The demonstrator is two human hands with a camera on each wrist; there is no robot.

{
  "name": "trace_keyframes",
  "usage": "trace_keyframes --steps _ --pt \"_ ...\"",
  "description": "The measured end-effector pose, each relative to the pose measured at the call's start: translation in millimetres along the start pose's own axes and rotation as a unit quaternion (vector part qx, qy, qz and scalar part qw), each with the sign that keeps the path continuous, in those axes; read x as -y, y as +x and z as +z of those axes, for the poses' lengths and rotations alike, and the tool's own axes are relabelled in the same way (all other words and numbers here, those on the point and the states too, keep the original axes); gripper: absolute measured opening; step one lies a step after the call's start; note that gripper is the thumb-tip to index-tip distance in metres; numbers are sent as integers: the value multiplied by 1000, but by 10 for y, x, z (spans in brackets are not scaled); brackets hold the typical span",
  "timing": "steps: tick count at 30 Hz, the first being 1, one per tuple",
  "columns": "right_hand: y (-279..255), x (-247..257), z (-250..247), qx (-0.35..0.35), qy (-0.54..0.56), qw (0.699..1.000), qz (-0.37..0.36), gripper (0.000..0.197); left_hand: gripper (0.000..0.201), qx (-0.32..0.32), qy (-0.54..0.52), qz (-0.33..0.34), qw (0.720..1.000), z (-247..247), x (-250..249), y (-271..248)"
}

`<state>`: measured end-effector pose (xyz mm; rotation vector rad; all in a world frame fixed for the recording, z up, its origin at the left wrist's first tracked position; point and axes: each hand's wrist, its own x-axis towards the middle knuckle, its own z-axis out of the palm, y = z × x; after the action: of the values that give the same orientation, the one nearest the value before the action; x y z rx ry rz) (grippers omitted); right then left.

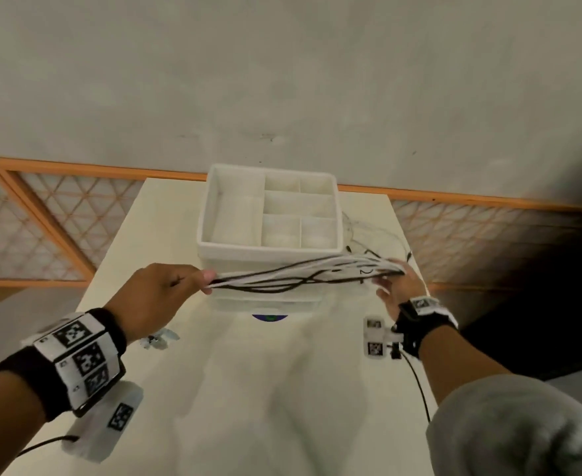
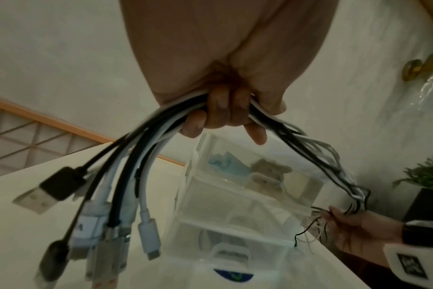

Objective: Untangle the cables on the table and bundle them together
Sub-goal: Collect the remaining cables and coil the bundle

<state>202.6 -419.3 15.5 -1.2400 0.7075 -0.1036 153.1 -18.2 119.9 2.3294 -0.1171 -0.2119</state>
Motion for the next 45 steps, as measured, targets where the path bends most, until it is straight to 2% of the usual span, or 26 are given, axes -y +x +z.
trace_keyframes --steps 2,4,5,7,9,11,13,15,17,18,20,22,23,26,28,29,31,33,34,36,38,39,40,41,43,45 --pt "4 -279 -193 -40 -85 995 15 32 41 30 13 -4 999 55 4 -62" --pt "-26 -450 -391 -27 -220 975 31 39 40 56 18 -4 998 124 -11 -124" --pt "-50 -494 -478 -4 -294 955 46 52 40 66 21 -2 998 164 -28 -150" --pt "-87 -513 -608 48 -445 892 61 83 39 75 27 3 997 252 -89 -204" --pt "-172 -453 -653 59 -542 838 34 90 40 69 41 10 997 348 -140 -241" --pt "-369 -335 -602 39 -556 830 -17 78 43 54 66 14 996 427 -179 -270" --pt "-673 -251 -485 33 -525 846 -82 65 46 43 78 24 996 480 -192 -318" --pt "-1095 -204 -292 70 -485 860 -141 62 47 48 77 33 995 520 -186 -379" --pt "-1578 -224 -25 144 -476 851 -166 75 48 71 83 37 993 558 -183 -463" --pt "-1788 -288 114 184 -491 834 -170 83 48 85 86 42 992 588 -173 -510" --pt "-2107 -509 372 236 -564 770 -185 86 50 105 93 58 988 646 -143 -599" --pt "-2257 -788 541 213 -645 707 -196 60 57 122 92 78 985 684 -65 -676" --pt "-2263 -930 565 188 -664 695 -202 44 59 136 87 83 983 684 -13 -717" --pt "-2124 -1285 456 144 -643 713 -240 23 49 212 78 70 972 634 257 -820" --pt "-2048 -1436 370 107 -616 735 -263 19 46 276 42 4 960 601 502 -888" --pt "-2040 -1506 344 99 -609 740 -267 17 47 297 27 -21 954 599 614 -922" --pt "-2075 -1652 352 107 -615 738 -256 13 47 305 51 -13 951 627 753 -976" --pt "-2160 -1748 420 128 -636 733 -202 16 43 273 111 18 955 679 821 -993" --pt "-2216 -1758 461 138 -652 726 -166 25 42 254 125 24 959 706 852 -988" --pt "-2374 -1711 556 136 -705 681 -145 52 39 219 136 21 966 748 890 -984" --pt "-2578 -1633 701 112 -741 624 -221 74 38 208 152 24 966 777 874 -980" --pt "-2660 -1615 786 112 -732 616 -268 79 38 212 153 32 965 786 851 -980" --pt "-2716 -1615 868 127 -707 623 -309 79 37 218 153 46 963 784 806 -988" --pt "-2734 -1639 929 156 -668 646 -336 73 35 221 145 71 962 779 761 -996" --pt "-2701 -1662 985 235 -537 736 -340 49 28 228 92 108 963 740 715 -1004" --pt "-2667 -1594 971 260 -428 810 -304 35 25 243 24 109 964 642 742 -1039"
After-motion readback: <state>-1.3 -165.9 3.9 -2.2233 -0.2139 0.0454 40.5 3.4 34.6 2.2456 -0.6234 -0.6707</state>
